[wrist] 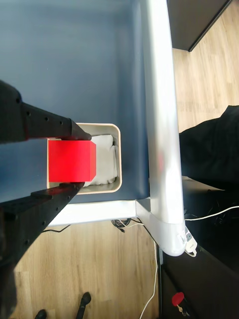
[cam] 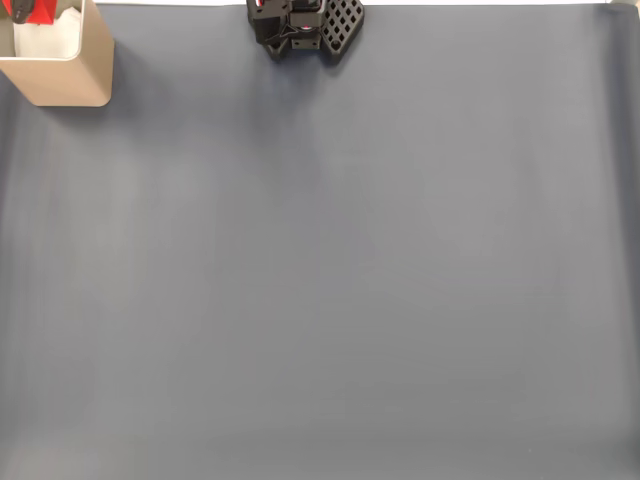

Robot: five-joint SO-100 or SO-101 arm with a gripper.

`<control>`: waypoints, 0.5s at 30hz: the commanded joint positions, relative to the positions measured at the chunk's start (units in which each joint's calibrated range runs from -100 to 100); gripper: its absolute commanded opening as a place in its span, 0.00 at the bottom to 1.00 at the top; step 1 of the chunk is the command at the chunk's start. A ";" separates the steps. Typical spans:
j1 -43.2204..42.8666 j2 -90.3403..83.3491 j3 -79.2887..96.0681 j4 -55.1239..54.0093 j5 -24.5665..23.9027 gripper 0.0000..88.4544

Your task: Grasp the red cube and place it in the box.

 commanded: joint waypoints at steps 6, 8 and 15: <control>0.25 -2.14 -0.93 -1.02 0.39 0.00; 0.18 -2.14 -0.93 -1.10 0.44 0.00; -0.11 -2.32 -0.93 -1.18 0.54 0.00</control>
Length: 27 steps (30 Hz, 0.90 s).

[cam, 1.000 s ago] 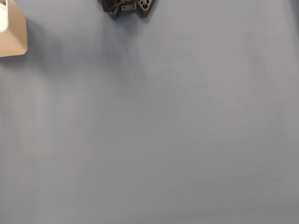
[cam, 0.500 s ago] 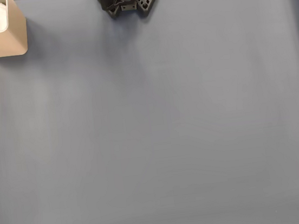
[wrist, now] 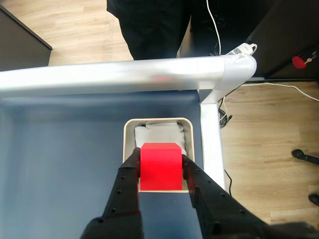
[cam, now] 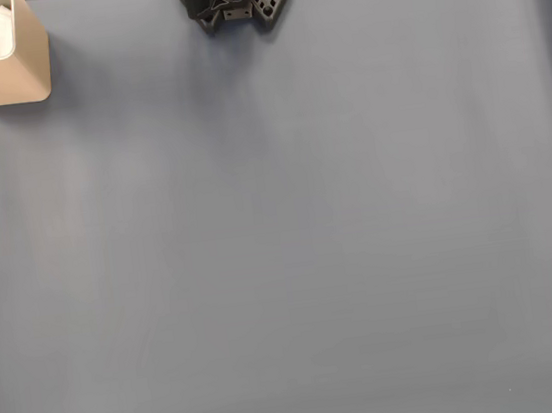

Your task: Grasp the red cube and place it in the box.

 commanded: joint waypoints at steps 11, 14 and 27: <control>-0.75 -2.58 0.53 -1.43 0.73 0.34; -0.82 -2.84 0.98 -1.68 0.93 0.42; -0.89 -3.18 1.80 -2.09 1.42 0.58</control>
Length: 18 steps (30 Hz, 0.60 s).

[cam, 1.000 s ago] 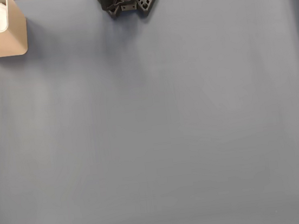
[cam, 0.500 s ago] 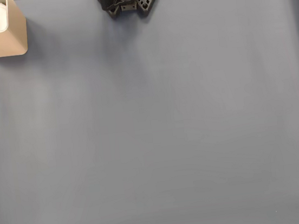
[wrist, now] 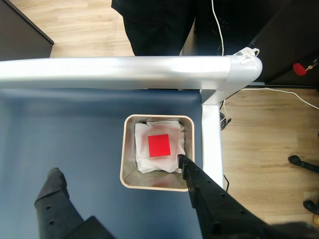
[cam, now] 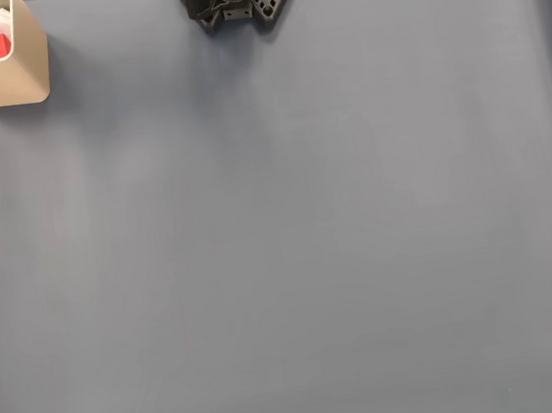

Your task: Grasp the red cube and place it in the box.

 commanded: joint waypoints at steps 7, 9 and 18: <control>-0.74 -2.06 -0.18 -1.38 -0.24 0.58; -0.81 -1.97 -0.37 -1.38 -0.54 0.58; -1.02 -1.71 -0.64 -1.38 -1.07 0.57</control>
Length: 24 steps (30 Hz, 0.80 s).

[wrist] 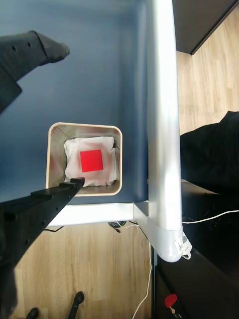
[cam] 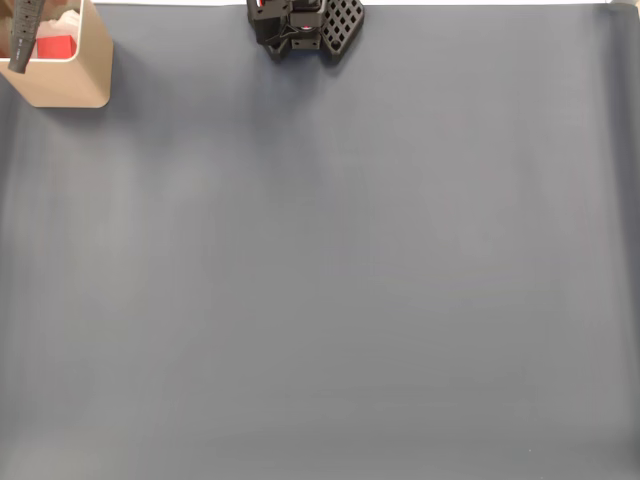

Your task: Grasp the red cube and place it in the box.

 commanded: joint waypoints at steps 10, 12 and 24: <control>-0.79 -1.45 -0.64 -0.58 0.05 0.25; -1.07 -1.54 -0.82 -0.66 -0.10 0.17; -8.11 -1.19 -6.84 1.39 -0.54 0.00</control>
